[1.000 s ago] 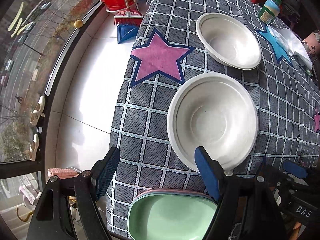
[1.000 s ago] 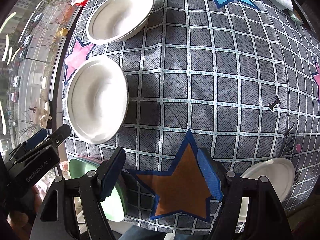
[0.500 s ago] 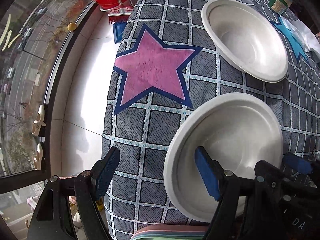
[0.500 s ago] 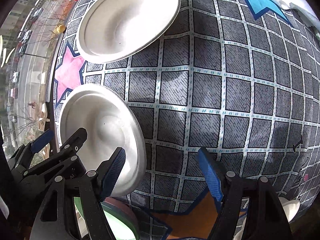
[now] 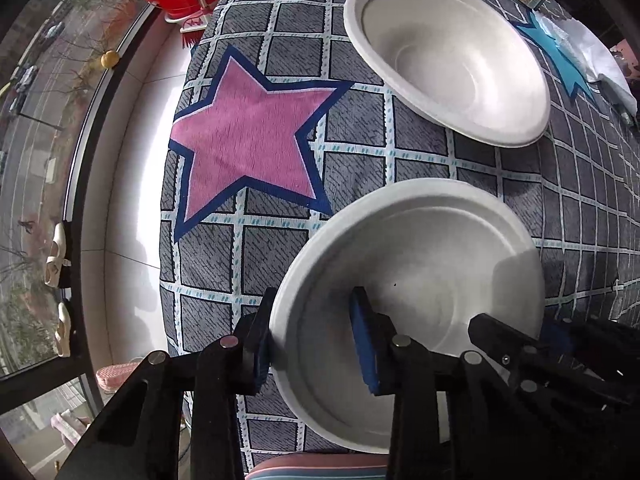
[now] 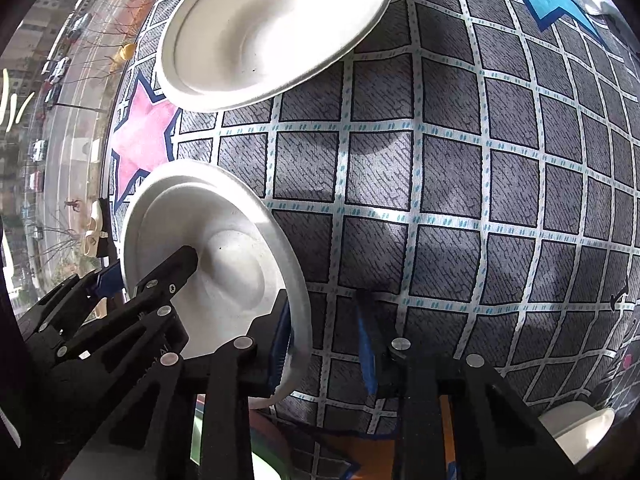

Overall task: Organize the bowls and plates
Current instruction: 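Lift the gripped white bowl with both tools and carry it toward another bowl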

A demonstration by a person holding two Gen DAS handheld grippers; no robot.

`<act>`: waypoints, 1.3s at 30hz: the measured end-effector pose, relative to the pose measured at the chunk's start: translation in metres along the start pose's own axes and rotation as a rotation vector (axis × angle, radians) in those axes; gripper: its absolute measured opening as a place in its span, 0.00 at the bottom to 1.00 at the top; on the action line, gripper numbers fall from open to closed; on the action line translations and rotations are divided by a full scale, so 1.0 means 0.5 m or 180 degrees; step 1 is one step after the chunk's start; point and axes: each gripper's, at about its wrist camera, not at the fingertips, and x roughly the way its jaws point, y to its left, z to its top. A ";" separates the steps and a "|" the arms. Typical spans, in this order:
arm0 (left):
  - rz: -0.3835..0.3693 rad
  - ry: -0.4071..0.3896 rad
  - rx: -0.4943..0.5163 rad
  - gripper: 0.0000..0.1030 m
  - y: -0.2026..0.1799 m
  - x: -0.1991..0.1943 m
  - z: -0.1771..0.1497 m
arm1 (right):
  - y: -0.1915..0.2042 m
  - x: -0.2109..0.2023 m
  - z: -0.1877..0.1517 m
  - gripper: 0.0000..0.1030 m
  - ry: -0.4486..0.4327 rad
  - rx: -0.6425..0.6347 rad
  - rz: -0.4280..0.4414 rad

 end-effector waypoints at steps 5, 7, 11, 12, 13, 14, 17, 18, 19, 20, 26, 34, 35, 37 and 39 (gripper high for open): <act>0.0023 0.0016 0.0104 0.38 -0.022 0.000 -0.009 | 0.004 0.019 -0.027 0.25 0.0047 0.0033 0.0046; 0.0007 0.0026 0.0164 0.38 -0.030 0.000 -0.014 | -0.006 0.019 -0.043 0.25 0.0070 0.0062 0.0071; -0.0044 0.0060 0.0279 0.38 -0.050 0.003 -0.027 | -0.035 0.023 -0.081 0.25 0.0126 0.0128 0.0099; -0.0041 0.0052 0.0321 0.38 -0.060 0.003 -0.034 | -0.044 0.025 -0.093 0.25 0.0147 0.0151 0.0111; -0.0035 0.0052 0.0374 0.38 -0.072 0.003 -0.042 | -0.050 0.025 -0.101 0.25 0.0162 0.0177 0.0125; -0.0037 0.0057 0.0407 0.38 -0.081 0.003 -0.047 | -0.059 0.026 -0.112 0.25 0.0171 0.0203 0.0138; -0.0060 0.0083 0.0484 0.38 -0.110 0.004 -0.067 | -0.080 0.027 -0.142 0.25 0.0189 0.0263 0.0164; -0.0062 0.0088 0.0504 0.38 -0.120 0.004 -0.073 | -0.087 0.027 -0.152 0.25 0.0195 0.0284 0.0173; -0.0068 0.0098 0.0514 0.38 -0.130 0.004 -0.079 | -0.093 0.028 -0.160 0.25 0.0198 0.0301 0.0181; -0.0073 0.0108 0.0521 0.38 -0.136 0.005 -0.083 | -0.100 0.028 -0.167 0.25 0.0197 0.0313 0.0184; -0.0146 0.0171 0.0545 0.34 -0.171 0.001 -0.114 | -0.123 0.024 -0.201 0.25 0.0190 0.0344 0.0187; -0.0165 0.0090 0.0617 0.32 -0.185 -0.028 -0.137 | -0.159 -0.014 -0.238 0.25 0.0098 0.0359 0.0207; -0.0164 0.0082 0.0624 0.32 -0.194 -0.033 -0.135 | -0.162 -0.019 -0.243 0.25 0.0089 0.0369 0.0211; -0.0162 0.0061 0.0629 0.32 -0.218 -0.048 -0.132 | -0.197 -0.044 -0.264 0.25 0.0064 0.0385 0.0221; -0.0173 0.0015 0.0650 0.32 -0.220 -0.070 -0.143 | -0.212 -0.063 -0.273 0.25 0.0020 0.0385 0.0219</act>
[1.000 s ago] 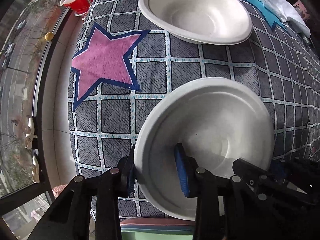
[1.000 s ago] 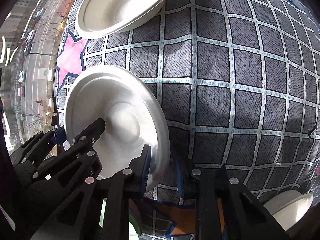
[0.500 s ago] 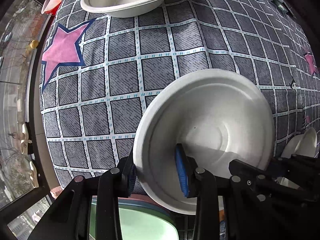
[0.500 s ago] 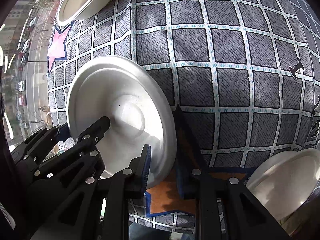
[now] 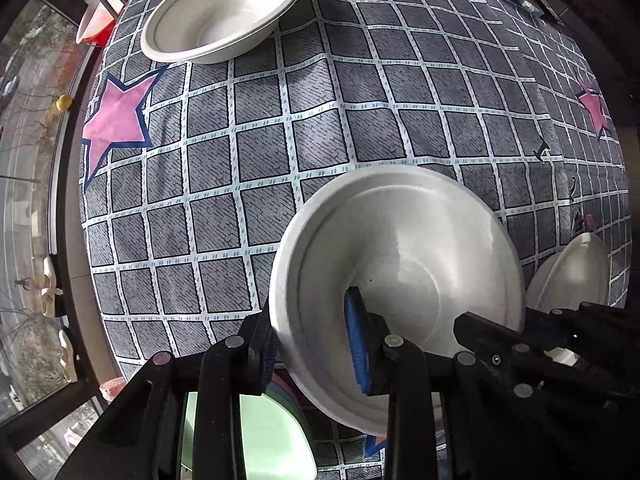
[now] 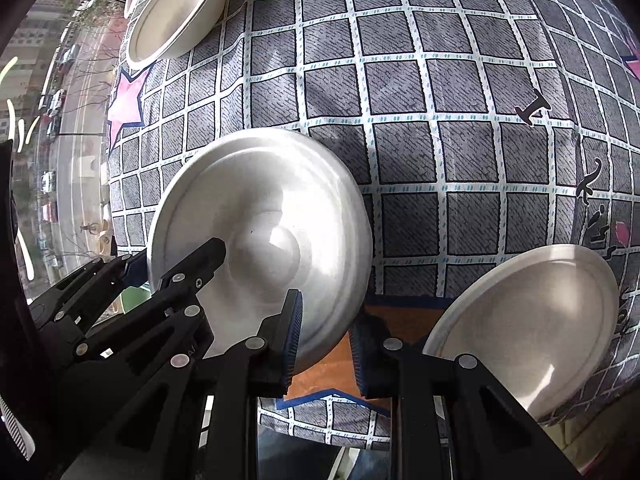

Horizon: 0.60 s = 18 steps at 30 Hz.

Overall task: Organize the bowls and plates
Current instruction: 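Lift the gripped white bowl with both tools and carry it toward another bowl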

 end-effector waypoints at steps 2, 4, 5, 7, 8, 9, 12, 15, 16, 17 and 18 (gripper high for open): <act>0.0000 -0.0050 0.0031 0.32 -0.013 -0.015 -0.006 | -0.001 -0.018 0.009 0.25 -0.0063 -0.0003 -0.0011; 0.0006 -0.0111 0.0062 0.32 -0.043 -0.038 -0.001 | 0.006 -0.053 0.040 0.25 -0.0117 -0.0010 -0.0020; 0.0007 -0.0129 0.0083 0.32 -0.049 -0.041 0.000 | 0.007 -0.062 0.040 0.25 -0.0139 -0.0012 -0.0022; 0.0003 -0.0149 0.0132 0.32 -0.066 -0.046 0.000 | 0.003 -0.068 0.038 0.25 -0.0170 -0.0007 -0.0041; -0.0005 -0.0135 0.0145 0.32 -0.071 -0.042 0.001 | -0.002 -0.069 0.040 0.25 -0.0183 -0.0005 -0.0059; -0.0012 -0.0114 0.0149 0.32 -0.078 -0.038 0.002 | -0.005 -0.068 0.042 0.25 -0.0181 -0.0002 -0.0081; -0.0001 -0.0058 0.0117 0.32 -0.090 -0.011 0.002 | -0.013 -0.057 0.052 0.25 -0.0153 -0.0025 -0.0132; 0.0038 -0.0009 0.0053 0.35 -0.072 0.017 0.014 | -0.015 -0.028 0.068 0.25 -0.0094 -0.0037 -0.0118; 0.0042 0.0009 0.0027 0.35 -0.065 0.026 0.019 | -0.013 -0.019 0.071 0.25 -0.0084 -0.0022 -0.0105; 0.0045 0.0027 0.0001 0.35 -0.059 0.035 0.024 | -0.014 -0.016 0.075 0.25 -0.0075 -0.0005 -0.0097; 0.0032 0.0048 -0.0022 0.35 -0.050 0.045 0.032 | -0.007 -0.005 0.082 0.25 -0.0065 0.0026 -0.0078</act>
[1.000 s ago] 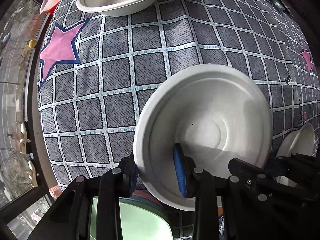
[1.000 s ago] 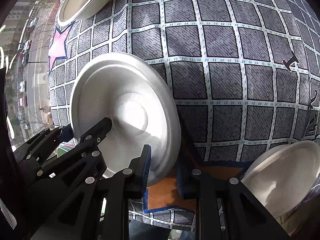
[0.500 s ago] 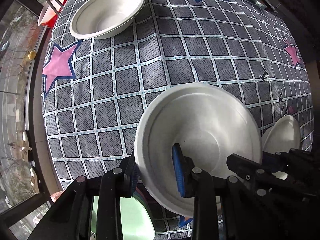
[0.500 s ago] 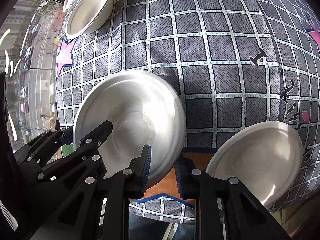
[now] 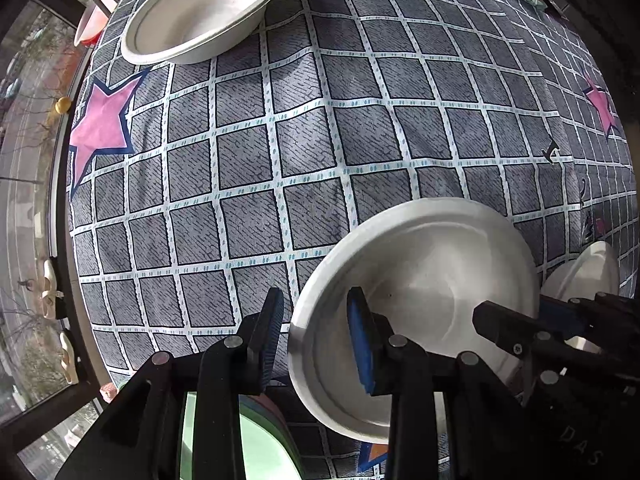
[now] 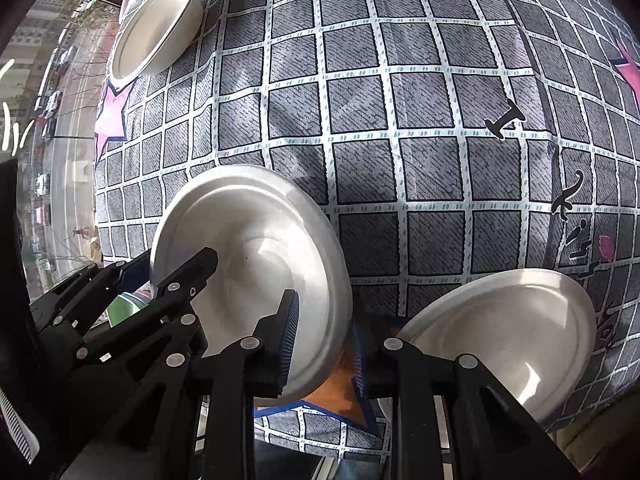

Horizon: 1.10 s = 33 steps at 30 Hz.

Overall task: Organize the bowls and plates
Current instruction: 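Lift the gripped white bowl with both tools and carry it toward another bowl, then lower the white bowl into the other bowl and open both tools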

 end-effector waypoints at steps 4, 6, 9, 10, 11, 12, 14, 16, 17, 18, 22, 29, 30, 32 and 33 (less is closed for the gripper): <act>-0.0063 0.0005 0.0023 0.31 0.027 0.016 0.005 | -0.005 0.023 0.007 0.16 0.0118 0.0086 0.0150; -0.0039 -0.0008 0.0082 0.30 0.018 0.011 0.008 | 0.002 0.026 0.005 0.13 0.0099 0.0028 0.0047; -0.0040 -0.0046 0.0091 0.29 0.044 -0.015 -0.021 | 0.006 0.021 -0.001 0.13 0.0082 0.0030 0.0102; -0.0046 -0.0066 0.0087 0.29 0.037 -0.030 -0.029 | -0.002 0.008 -0.014 0.13 0.0055 0.0020 0.0117; -0.0055 -0.0079 0.0077 0.29 0.033 -0.037 -0.030 | -0.001 -0.003 -0.018 0.13 0.0024 -0.0005 0.0108; -0.0065 -0.0093 0.0062 0.29 0.030 -0.050 -0.037 | 0.004 -0.014 -0.018 0.13 -0.0009 -0.0029 0.0097; -0.0092 -0.0128 0.0037 0.29 0.025 -0.074 -0.049 | 0.005 -0.035 -0.020 0.13 -0.0061 -0.0047 0.0116; -0.0099 -0.0180 0.0063 0.29 0.017 -0.101 -0.052 | -0.006 -0.057 -0.022 0.13 -0.0102 -0.0029 0.0156; -0.0103 -0.0202 0.0080 0.29 0.008 -0.110 -0.054 | -0.009 -0.068 -0.024 0.13 -0.0128 -0.0018 0.0168; -0.0113 -0.0226 0.0102 0.29 0.002 -0.128 -0.054 | -0.015 -0.078 -0.027 0.13 -0.0163 -0.0013 0.0169; -0.0163 -0.0295 0.0221 0.29 -0.046 -0.164 -0.061 | -0.040 -0.120 -0.045 0.13 -0.0292 0.0040 0.0154; -0.0281 -0.0308 0.0558 0.30 -0.118 -0.176 -0.085 | -0.128 -0.178 -0.089 0.13 -0.0423 0.0297 0.0113; -0.0293 -0.0291 0.0623 0.30 -0.127 -0.165 -0.072 | -0.134 -0.179 -0.089 0.13 -0.0429 0.0349 0.0099; -0.0290 -0.0287 0.0759 0.29 -0.148 -0.141 -0.058 | -0.161 -0.183 -0.101 0.13 -0.0432 0.0458 0.0076; -0.0290 -0.0291 0.0818 0.30 -0.162 -0.138 -0.056 | -0.180 -0.186 -0.107 0.13 -0.0430 0.0521 0.0069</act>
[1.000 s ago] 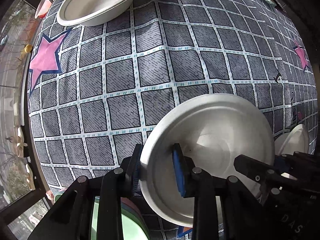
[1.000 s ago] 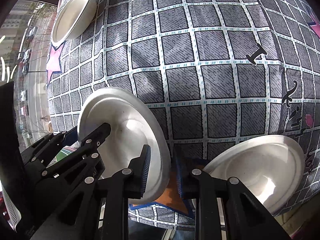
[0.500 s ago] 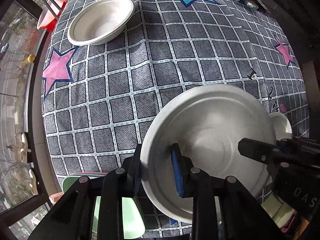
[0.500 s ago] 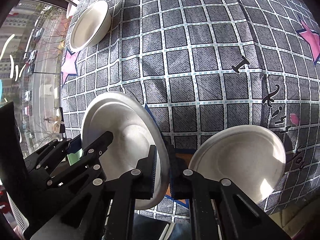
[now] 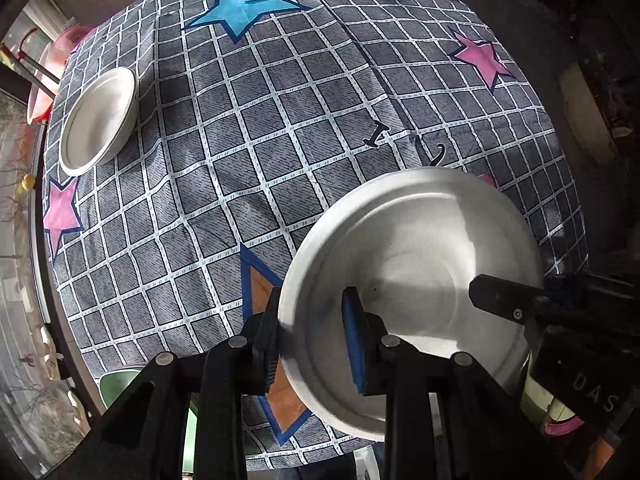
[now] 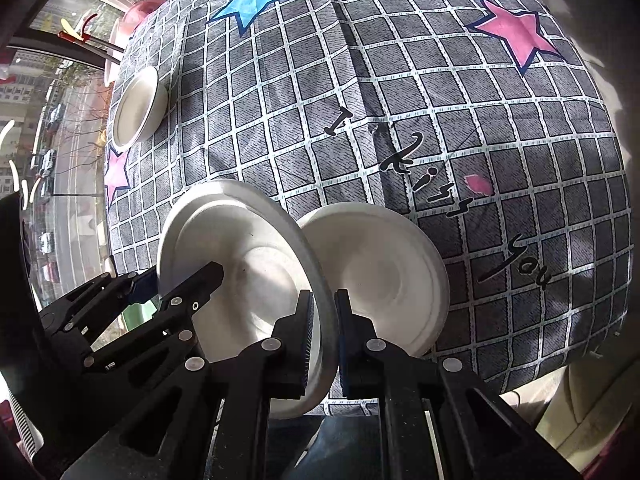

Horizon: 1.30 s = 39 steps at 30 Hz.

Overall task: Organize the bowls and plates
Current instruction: 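Lower the white bowl into the other bowl and open both tools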

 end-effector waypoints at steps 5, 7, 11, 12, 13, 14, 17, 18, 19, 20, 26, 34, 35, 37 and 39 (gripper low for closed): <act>-0.0025 0.0049 0.0157 0.29 -0.038 0.034 0.025 | -0.060 0.002 -0.011 0.13 0.0028 0.0210 -0.0038; -0.0019 0.0075 0.0188 0.29 -0.049 0.043 0.029 | -0.073 0.004 -0.016 0.13 0.0040 0.0237 -0.0068; -0.0023 0.0125 0.0223 0.29 -0.060 0.059 0.032 | -0.090 0.013 -0.018 0.13 0.0078 0.0279 -0.0109; -0.0033 0.0139 0.0221 0.29 -0.060 0.063 0.033 | -0.092 0.016 -0.017 0.13 0.0089 0.0293 -0.0111; -0.0046 0.0153 0.0213 0.29 -0.059 0.066 0.033 | -0.097 0.016 -0.018 0.13 0.0099 0.0302 -0.0115; -0.0057 0.0151 0.0194 0.32 -0.058 0.067 0.033 | -0.100 0.017 -0.016 0.13 0.0105 0.0309 -0.0119; -0.0102 0.0180 0.0158 0.43 -0.051 0.064 0.029 | -0.103 0.020 -0.012 0.13 0.0128 0.0329 -0.0107; -0.0090 0.0179 0.0148 0.53 -0.048 0.063 0.027 | -0.104 0.020 -0.011 0.14 0.0131 0.0340 -0.0120; -0.0075 0.0162 0.0131 0.58 -0.043 0.061 0.025 | -0.107 0.018 -0.012 0.15 0.0134 0.0348 -0.0141; -0.0064 0.0145 0.0113 0.64 -0.038 0.058 0.023 | -0.108 0.019 -0.011 0.20 0.0140 0.0348 -0.0163; -0.0089 0.0114 -0.0111 0.75 0.015 0.035 0.006 | -0.113 -0.003 -0.011 0.64 -0.0001 0.0331 -0.0318; -0.0106 0.0042 -0.0400 0.76 0.072 -0.010 -0.020 | -0.076 -0.015 0.017 0.64 -0.0075 0.0313 -0.0325; -0.0127 0.0024 -0.0454 0.76 0.079 -0.018 -0.021 | -0.064 -0.015 0.023 0.64 -0.0078 0.0280 -0.0314; -0.0134 -0.0028 -0.0554 0.76 0.090 -0.032 -0.019 | -0.033 -0.013 0.039 0.64 -0.0087 0.0182 -0.0293; -0.0118 -0.0096 -0.0639 0.76 0.103 -0.047 -0.015 | -0.003 -0.011 0.055 0.64 -0.0087 0.0082 -0.0274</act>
